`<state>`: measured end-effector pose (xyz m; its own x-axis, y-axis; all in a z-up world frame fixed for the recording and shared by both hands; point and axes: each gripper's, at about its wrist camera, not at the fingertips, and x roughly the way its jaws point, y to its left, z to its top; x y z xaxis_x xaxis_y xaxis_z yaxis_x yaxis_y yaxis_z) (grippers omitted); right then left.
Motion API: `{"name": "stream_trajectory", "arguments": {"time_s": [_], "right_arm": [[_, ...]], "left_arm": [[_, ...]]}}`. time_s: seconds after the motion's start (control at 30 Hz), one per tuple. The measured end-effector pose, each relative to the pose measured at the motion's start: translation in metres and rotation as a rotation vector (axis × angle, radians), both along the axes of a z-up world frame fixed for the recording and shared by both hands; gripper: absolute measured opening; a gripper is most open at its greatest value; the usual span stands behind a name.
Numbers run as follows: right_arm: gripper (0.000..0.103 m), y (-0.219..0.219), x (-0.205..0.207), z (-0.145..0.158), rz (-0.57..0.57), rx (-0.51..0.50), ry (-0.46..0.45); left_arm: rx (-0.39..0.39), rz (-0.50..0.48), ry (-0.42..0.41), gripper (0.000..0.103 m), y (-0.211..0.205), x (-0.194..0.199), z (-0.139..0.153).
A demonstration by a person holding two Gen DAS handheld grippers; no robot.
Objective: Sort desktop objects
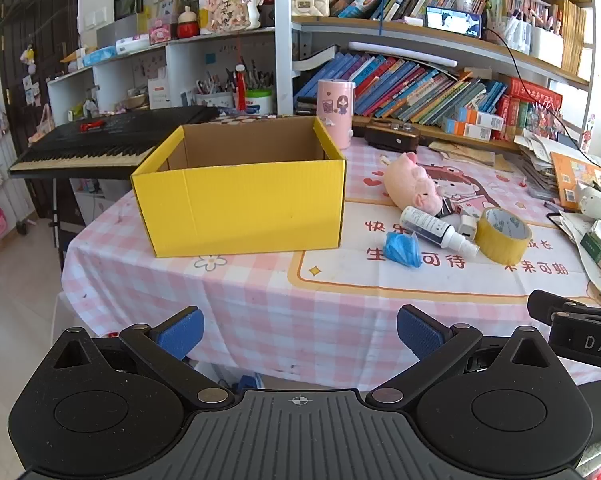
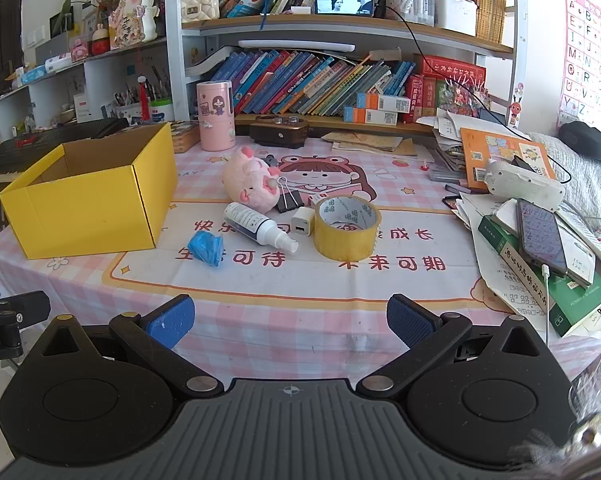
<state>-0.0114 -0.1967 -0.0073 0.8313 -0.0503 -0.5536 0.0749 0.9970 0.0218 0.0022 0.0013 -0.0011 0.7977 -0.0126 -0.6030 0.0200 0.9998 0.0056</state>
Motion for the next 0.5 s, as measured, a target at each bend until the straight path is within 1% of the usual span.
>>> {"name": "stream_trajectory", "arguments": {"time_s": [0.5], "right_arm": [[0.103, 0.0011, -0.0006, 0.0014, -0.001, 0.001, 0.002]], "left_arm": [[-0.002, 0.006, -0.013, 0.103, 0.0016, -0.0037, 0.0013]]}}
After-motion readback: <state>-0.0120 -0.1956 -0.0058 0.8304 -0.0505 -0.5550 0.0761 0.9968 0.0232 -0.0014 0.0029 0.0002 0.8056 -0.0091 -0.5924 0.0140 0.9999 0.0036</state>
